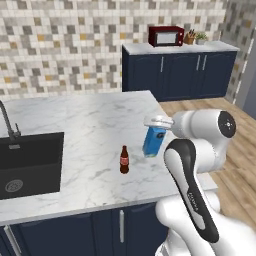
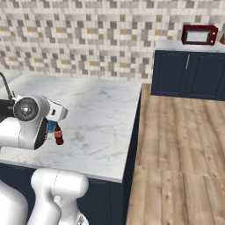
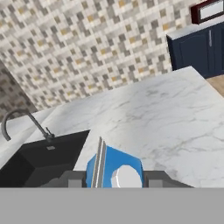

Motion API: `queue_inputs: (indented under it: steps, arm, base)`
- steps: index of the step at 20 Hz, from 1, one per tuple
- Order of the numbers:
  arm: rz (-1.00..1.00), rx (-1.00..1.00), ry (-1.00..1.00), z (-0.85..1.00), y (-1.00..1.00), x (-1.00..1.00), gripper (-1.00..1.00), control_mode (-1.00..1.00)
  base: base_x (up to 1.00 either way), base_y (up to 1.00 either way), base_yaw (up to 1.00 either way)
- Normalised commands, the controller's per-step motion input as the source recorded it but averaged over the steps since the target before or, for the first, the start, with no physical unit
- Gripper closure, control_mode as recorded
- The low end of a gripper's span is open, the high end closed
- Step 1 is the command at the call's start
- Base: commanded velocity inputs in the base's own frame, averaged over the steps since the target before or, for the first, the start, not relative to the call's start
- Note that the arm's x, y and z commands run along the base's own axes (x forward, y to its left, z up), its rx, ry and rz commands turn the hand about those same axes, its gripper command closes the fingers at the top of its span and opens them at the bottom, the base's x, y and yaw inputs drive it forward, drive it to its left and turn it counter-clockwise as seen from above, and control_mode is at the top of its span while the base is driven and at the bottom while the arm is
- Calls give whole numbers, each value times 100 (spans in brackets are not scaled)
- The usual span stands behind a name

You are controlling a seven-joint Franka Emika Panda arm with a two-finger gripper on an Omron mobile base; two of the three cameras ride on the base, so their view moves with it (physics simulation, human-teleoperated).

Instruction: Move the drinks to the dining counter.

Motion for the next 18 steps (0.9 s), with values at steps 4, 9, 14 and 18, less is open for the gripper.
queue_inputs:
  steps: [4,9,14,18]
  arm:
    - [-6,0,13,0,-29,22,100,-100]
    - [-9,0,9,-10,-46,21,100,-100]
    - [-5,0,1,-18,-29,26,100,-100]
    - [-3,-3,0,-36,-17,41,100,-100]
  base:
    - [0,0,0]
    - [0,0,0]
    - [0,0,0]
    - [0,0,0]
